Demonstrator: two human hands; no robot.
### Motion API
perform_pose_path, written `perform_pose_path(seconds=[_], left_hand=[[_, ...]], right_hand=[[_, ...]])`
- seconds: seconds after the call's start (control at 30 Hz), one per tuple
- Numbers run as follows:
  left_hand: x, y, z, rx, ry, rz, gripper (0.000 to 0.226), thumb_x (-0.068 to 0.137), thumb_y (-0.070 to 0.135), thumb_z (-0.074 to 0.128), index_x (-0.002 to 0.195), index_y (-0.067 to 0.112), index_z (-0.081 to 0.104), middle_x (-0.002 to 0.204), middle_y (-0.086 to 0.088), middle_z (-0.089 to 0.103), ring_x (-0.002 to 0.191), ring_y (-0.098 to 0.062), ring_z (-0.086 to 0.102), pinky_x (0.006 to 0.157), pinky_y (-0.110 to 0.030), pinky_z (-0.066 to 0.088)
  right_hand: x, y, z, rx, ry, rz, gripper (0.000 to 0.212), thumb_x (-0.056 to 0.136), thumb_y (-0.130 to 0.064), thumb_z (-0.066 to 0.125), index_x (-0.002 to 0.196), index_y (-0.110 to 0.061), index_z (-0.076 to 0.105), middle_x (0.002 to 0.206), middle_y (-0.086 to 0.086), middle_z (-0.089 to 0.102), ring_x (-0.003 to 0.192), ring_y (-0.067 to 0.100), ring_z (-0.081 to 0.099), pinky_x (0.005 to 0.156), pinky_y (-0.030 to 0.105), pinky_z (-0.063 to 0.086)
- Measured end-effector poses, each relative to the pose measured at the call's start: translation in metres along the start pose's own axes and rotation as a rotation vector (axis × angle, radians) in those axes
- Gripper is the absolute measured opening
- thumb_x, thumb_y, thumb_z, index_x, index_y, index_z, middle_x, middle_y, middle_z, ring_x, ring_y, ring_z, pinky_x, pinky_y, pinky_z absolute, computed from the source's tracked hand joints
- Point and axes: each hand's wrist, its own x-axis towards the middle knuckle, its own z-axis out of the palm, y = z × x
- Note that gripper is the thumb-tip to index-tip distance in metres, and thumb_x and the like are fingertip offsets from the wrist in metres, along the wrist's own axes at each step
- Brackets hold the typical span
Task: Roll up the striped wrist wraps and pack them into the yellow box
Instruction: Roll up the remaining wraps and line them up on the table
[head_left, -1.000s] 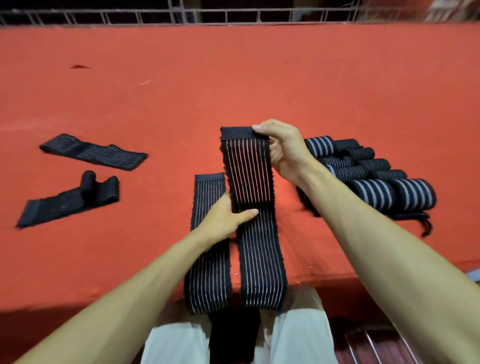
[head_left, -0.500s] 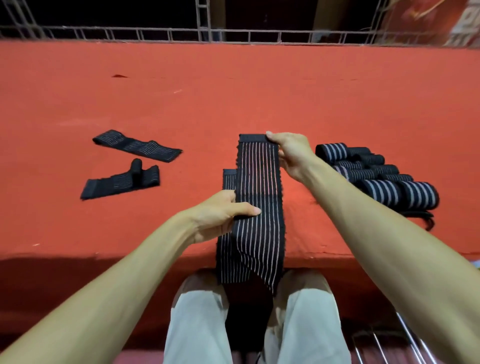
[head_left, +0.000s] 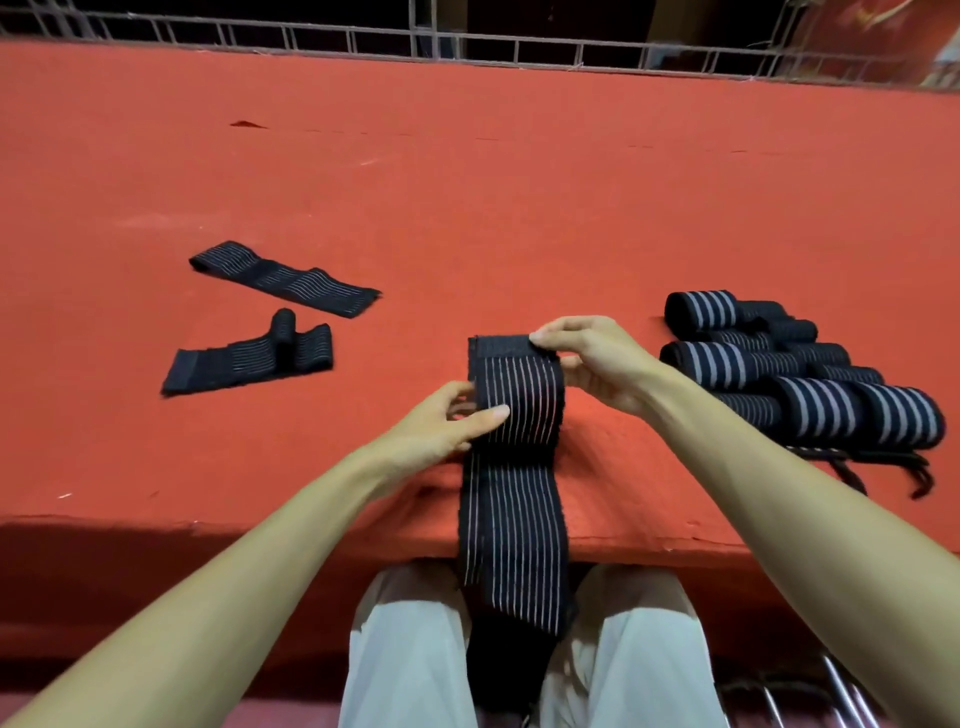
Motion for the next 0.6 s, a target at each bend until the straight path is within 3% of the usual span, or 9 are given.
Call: perform_pose_path(seconds=[0.13,0.27,0.37,0.47,0.53,0.6], left_hand=[[0.026,0.004,-0.007,-0.119,0.265,0.193,0.019,0.092,0.016,0.063,0.111,0.017,0.06,0.092,-0.008,0.066,0.081,-0.016,0.063,0.071,-0.03,0.051],[0.059,-0.005,-0.017,-0.002,0.386,0.201,0.007,0.09,0.011,0.066,0.096,0.015,0.067,0.069,-0.004,0.062,0.065,-0.016,0.055,0.054,-0.023,0.046],[0.088,-0.016,-0.024,0.071,0.433,0.164,0.007,0.088,0.015,0.069,0.095,0.017,0.071,0.071,-0.002,0.066,0.064,-0.012,0.057,0.059,-0.026,0.047],[0.122,-0.023,-0.032,0.205,0.493,0.162,0.011,0.087,0.02,0.071,0.097,0.019,0.075,0.073,0.002,0.068,0.066,-0.007,0.057,0.069,-0.025,0.046],[0.142,-0.025,-0.034,0.34,0.499,0.162,0.018,0.088,0.021,0.069,0.103,0.014,0.075,0.088,0.0,0.074,0.077,-0.006,0.061,0.075,-0.017,0.041],[0.157,-0.029,-0.034,0.453,0.511,0.165,0.023,0.09,0.02,0.066,0.109,0.011,0.074,0.105,-0.005,0.074,0.095,-0.01,0.064,0.081,-0.011,0.035]], right_hand=[[0.012,0.016,0.003,-0.011,-0.076,0.018,0.01,0.089,-0.001,0.063,0.081,-0.006,0.06,0.064,0.001,0.059,0.048,0.008,0.054,0.045,0.019,0.044],[0.038,0.031,-0.003,-0.082,-0.059,-0.025,0.008,0.086,-0.004,0.069,0.082,-0.005,0.062,0.07,0.01,0.058,0.054,0.015,0.052,0.047,0.021,0.044],[0.067,0.045,-0.007,-0.226,0.058,-0.097,0.009,0.082,-0.009,0.075,0.078,-0.009,0.067,0.073,0.014,0.058,0.062,0.02,0.047,0.046,0.021,0.041],[0.1,0.058,-0.01,-0.408,0.202,-0.156,0.011,0.08,-0.019,0.079,0.074,-0.023,0.07,0.065,-0.002,0.063,0.051,0.006,0.05,0.044,0.019,0.039],[0.123,0.065,-0.015,-0.507,0.286,-0.195,0.011,0.078,-0.024,0.08,0.075,-0.025,0.069,0.067,-0.006,0.066,0.049,-0.004,0.052,0.049,0.013,0.041],[0.139,0.074,-0.018,-0.542,0.333,-0.21,0.01,0.078,-0.026,0.08,0.077,-0.023,0.07,0.07,-0.005,0.068,0.054,-0.002,0.055,0.054,0.011,0.041]])
